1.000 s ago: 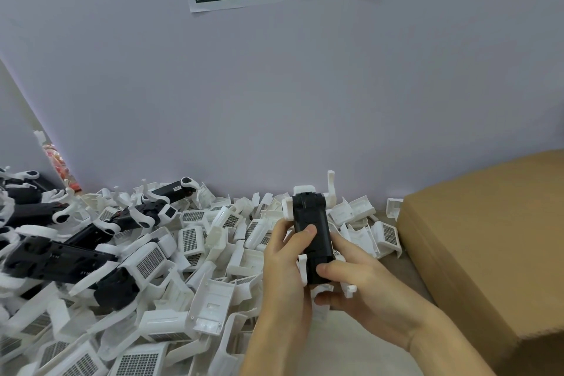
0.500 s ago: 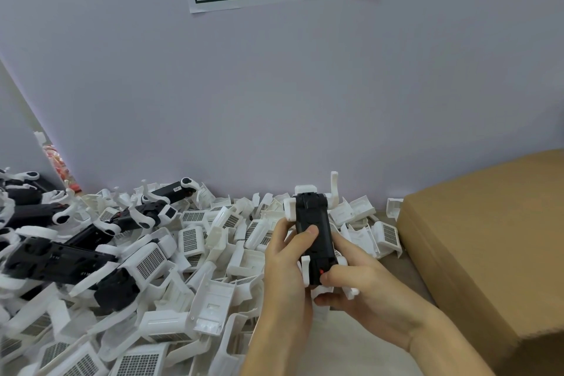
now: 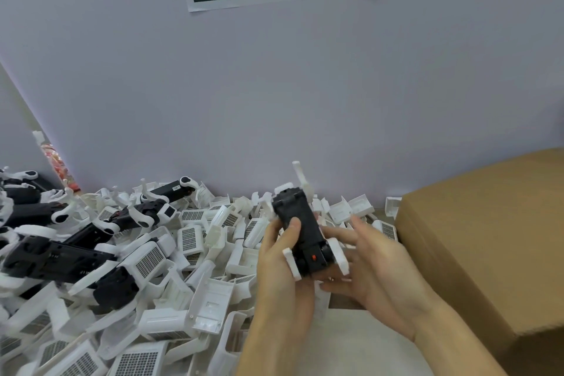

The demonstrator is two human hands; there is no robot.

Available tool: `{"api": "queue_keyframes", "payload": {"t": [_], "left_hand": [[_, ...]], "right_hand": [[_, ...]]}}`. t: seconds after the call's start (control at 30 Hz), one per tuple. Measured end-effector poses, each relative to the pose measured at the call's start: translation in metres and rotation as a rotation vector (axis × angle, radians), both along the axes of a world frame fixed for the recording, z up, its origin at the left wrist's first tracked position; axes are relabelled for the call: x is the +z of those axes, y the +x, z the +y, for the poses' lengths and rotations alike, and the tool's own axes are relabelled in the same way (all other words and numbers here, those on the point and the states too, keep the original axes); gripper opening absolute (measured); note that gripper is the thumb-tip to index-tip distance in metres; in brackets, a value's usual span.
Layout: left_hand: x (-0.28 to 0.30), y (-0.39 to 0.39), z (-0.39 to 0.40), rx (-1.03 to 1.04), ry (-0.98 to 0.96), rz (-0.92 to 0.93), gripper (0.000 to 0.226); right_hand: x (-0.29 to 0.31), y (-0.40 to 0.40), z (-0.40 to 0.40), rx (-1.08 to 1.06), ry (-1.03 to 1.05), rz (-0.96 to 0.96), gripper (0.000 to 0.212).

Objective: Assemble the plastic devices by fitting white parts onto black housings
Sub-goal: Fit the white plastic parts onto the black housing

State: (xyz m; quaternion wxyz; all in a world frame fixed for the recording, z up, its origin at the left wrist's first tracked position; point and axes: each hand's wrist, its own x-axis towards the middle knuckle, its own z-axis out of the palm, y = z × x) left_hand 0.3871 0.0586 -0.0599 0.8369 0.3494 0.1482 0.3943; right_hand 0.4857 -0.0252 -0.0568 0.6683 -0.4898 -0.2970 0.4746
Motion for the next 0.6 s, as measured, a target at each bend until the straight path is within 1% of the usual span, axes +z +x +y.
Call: {"api": "queue_keyframes", "payload": {"t": [0.03,0.07,0.1,0.13,0.17,0.23,0.33,0.37,0.4,0.47,0.5,0.57,0.6], "left_hand": [[0.001,-0.001,0.001,0.001,-0.044,-0.047,0.048],[0.001,-0.002,0.001,0.0,-0.086,-0.089,0.048],[0.002,-0.003,0.002,-0.002,-0.118,-0.122,0.047],[0.002,-0.004,0.003,-0.007,-0.138,-0.15,0.047],[0.002,-0.005,0.003,-0.013,-0.148,-0.169,0.049],[0.002,-0.007,0.004,-0.027,-0.148,-0.186,0.053],[0.002,-0.007,0.004,-0.013,-0.161,-0.181,0.056],[0.001,-0.006,0.004,-0.003,-0.168,-0.176,0.053],[0.001,-0.005,0.004,0.001,-0.165,-0.164,0.047],[-0.001,-0.004,0.004,0.006,-0.153,-0.123,0.03],[-0.003,-0.003,0.004,0.006,-0.153,-0.109,0.029],[-0.003,-0.002,0.004,-0.002,-0.157,-0.106,0.03],[-0.002,-0.002,0.004,-0.013,-0.16,-0.119,0.032]], "right_hand": [[-0.001,0.005,0.001,-0.117,-0.017,-0.005,0.046],[-0.001,0.011,0.001,-0.244,-0.044,-0.044,0.042],[-0.002,0.017,0.0,-0.365,-0.086,-0.121,0.034],[-0.003,0.023,-0.002,-0.469,-0.138,-0.221,0.026],[-0.005,0.03,-0.005,-0.547,-0.192,-0.336,0.023],[-0.01,0.041,-0.012,-0.62,-0.29,-0.561,0.024],[-0.012,0.044,-0.018,-0.64,-0.37,-0.826,0.014],[-0.012,0.043,-0.019,-0.62,-0.398,-0.882,0.009],[-0.011,0.042,-0.018,-0.573,-0.445,-0.936,0.01],[-0.013,0.038,-0.016,-0.421,-0.608,-1.033,0.034],[-0.015,0.035,-0.015,-0.352,-0.684,-1.078,0.045],[-0.019,0.03,-0.013,-0.27,-0.76,-1.136,0.057],[-0.021,0.028,-0.012,-0.25,-0.77,-1.145,0.057]]}}
